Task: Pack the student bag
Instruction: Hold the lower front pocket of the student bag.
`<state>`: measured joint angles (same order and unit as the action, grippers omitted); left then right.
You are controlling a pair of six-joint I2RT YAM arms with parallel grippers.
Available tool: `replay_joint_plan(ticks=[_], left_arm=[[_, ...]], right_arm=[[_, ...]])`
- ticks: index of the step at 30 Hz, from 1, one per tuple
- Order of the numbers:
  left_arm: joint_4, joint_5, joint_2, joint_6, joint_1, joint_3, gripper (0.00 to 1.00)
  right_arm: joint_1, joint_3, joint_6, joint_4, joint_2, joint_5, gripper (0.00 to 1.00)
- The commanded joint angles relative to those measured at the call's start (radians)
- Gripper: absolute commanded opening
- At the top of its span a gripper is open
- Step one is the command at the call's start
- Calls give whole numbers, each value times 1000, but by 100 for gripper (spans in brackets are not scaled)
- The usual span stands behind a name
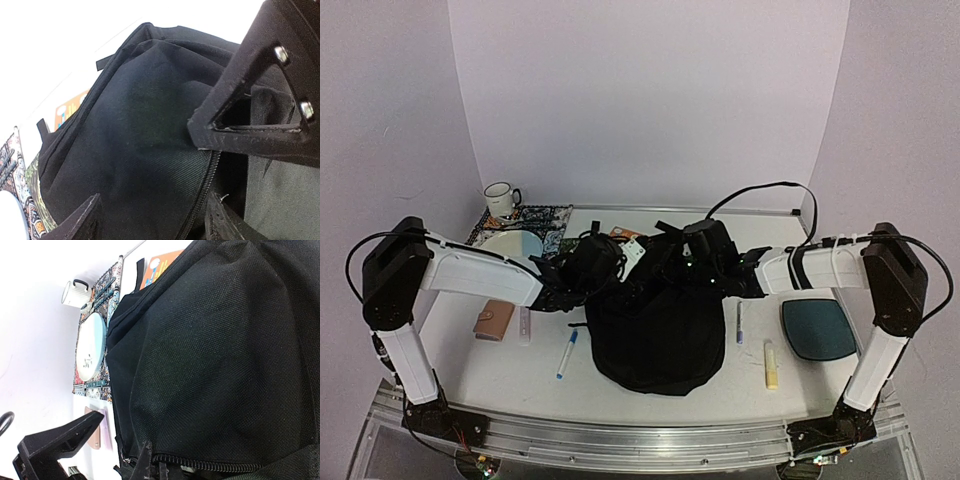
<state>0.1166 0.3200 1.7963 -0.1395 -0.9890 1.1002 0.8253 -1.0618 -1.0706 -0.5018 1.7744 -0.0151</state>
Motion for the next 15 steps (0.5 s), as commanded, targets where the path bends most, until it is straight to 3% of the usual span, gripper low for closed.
replay_joint_plan(ticks=[1,5,7,15], left_arm=[[32,30,34,-65,-5,56,68],[34,48,56,-77,-5,57,67],[34,70,66,-82,-5,61,62],[24,88,42,-93,-6,90,9]], right_arm=[[0,-35,18,-54,-62,8,0],[1,-38,23,-54,-72,35,0],[0,-37,25,-54,-77,34,0],[-7,-20,53,-40,-92,15,1]])
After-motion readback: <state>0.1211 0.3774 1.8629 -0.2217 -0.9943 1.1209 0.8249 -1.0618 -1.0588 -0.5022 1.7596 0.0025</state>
